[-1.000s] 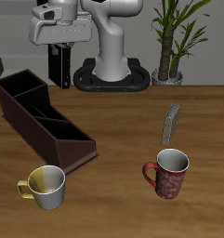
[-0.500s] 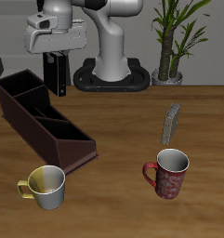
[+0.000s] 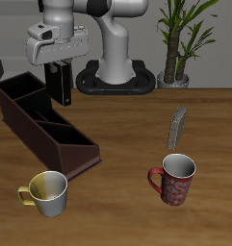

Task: Place the black book into the right desk caddy's front compartment and place the yellow book into the right desk caddy's right compartment and place the red mug into the right desk caddy's left compartment

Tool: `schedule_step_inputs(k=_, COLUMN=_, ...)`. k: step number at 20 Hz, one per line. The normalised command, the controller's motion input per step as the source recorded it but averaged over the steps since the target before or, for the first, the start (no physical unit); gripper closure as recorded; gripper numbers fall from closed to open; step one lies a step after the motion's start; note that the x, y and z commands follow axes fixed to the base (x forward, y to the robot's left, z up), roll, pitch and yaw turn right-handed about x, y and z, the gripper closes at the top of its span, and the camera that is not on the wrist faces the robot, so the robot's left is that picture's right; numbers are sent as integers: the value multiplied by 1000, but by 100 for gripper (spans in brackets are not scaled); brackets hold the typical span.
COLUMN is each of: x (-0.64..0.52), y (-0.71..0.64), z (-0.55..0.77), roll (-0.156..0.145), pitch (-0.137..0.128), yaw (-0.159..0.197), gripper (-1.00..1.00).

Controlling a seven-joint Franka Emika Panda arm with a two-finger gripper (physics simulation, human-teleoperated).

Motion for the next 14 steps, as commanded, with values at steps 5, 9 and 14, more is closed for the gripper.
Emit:
schedule_step_inputs(k=5, x=-47, y=-83, z=-112, roll=-4, pitch=13, yaw=28, gripper=100)
schedule_step_inputs(k=9, x=21, y=-185, z=-16, roll=-34, pitch=3, yaw=-16, gripper=100)
schedule_step_inputs(k=14, x=13, y=-191, z=-87, roll=-31, pitch=9, yaw=-28, gripper=100)
